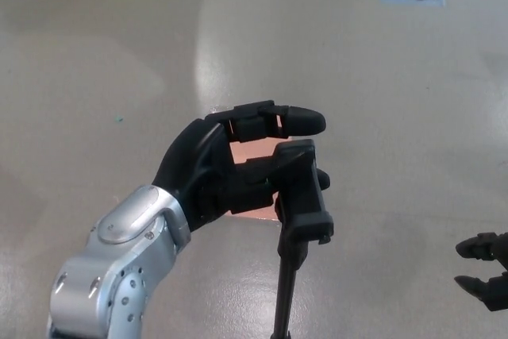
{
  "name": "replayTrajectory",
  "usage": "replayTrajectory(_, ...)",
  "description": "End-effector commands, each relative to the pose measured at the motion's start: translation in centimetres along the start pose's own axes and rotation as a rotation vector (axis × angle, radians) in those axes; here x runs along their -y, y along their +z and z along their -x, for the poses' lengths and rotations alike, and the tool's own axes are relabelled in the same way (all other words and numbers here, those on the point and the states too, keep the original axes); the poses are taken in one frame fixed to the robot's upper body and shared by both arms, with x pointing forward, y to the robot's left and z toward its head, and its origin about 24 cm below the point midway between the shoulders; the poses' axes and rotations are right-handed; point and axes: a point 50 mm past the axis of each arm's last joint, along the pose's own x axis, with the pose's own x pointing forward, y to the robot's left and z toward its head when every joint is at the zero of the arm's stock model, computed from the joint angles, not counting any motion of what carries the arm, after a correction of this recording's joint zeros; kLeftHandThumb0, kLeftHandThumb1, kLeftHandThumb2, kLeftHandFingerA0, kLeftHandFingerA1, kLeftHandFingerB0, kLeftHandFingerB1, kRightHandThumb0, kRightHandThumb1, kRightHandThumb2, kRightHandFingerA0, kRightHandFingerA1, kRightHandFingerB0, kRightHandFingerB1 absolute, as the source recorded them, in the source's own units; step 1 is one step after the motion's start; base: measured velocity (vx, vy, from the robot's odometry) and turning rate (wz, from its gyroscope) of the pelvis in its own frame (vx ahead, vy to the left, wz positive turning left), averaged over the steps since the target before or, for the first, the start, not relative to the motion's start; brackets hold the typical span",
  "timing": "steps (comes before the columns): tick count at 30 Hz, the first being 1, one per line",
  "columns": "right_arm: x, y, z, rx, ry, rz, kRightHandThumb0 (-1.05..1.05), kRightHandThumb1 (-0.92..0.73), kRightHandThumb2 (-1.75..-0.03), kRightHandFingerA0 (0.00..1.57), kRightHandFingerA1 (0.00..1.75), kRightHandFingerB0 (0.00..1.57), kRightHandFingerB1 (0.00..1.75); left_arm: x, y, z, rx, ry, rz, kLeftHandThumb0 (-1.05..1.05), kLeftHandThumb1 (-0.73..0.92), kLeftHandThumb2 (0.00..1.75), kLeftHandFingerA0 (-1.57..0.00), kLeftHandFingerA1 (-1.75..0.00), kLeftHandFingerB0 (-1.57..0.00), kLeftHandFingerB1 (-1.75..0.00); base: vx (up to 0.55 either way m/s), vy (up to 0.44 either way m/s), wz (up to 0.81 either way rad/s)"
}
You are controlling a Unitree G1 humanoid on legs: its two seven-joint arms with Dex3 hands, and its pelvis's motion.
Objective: The robot uses its left hand to grab the top of a phone stand kept on the floor and rotates it anti-clockwise
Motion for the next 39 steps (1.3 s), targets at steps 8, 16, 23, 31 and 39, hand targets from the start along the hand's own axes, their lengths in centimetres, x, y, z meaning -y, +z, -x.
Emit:
replayTrajectory(8,0.4,-0.1,0.1,-0.015,0.000,0.005,-0.46,-0.70,-0.78,0.28,0.44,0.10,0.34,-0.2,-1.4,-0.2,-0.169,0.011,0.212,-0.18,0.76,0.62,-0.98,-0.70,-0.83,-0.56,0.00,0.000,0.00)
replayTrajectory(16,0.3,0.0,0.1,-0.014,0.003,0.010,-0.45,-0.71,-0.78,0.27,0.43,0.09,0.33,-0.2,-1.4,-0.1,-0.174,0.018,0.216,-0.19,0.75,0.62,-0.98,-0.69,-0.83,-0.56,0.00,0.000,0.00)
replayTrajectory(23,0.4,0.0,0.1,-0.010,0.004,0.002,-0.45,-0.71,-0.78,0.29,0.44,0.09,0.34,0.5,-1.0,0.2,-0.119,0.072,0.061,-0.23,0.45,0.90,-0.39,-0.59,-0.10,-0.46,0.00,0.000,0.00)
replayTrajectory(31,0.5,0.1,0.2,-0.011,0.003,0.001,-0.46,-0.70,-0.78,0.28,0.44,0.09,0.34,1.5,-0.8,0.7,0.011,-0.005,-0.248,-0.70,0.43,0.78,0.00,-0.07,0.00,-0.07,0.00,0.000,0.00)
replayTrajectory(39,0.5,0.1,0.1,-0.014,0.008,0.007,-0.46,-0.70,-0.78,0.27,0.44,0.09,0.34,1.9,-1.2,1.0,0.034,-0.065,-0.333,-0.76,0.45,0.80,0.00,0.00,0.00,-0.01,0.00,0.000,0.00)
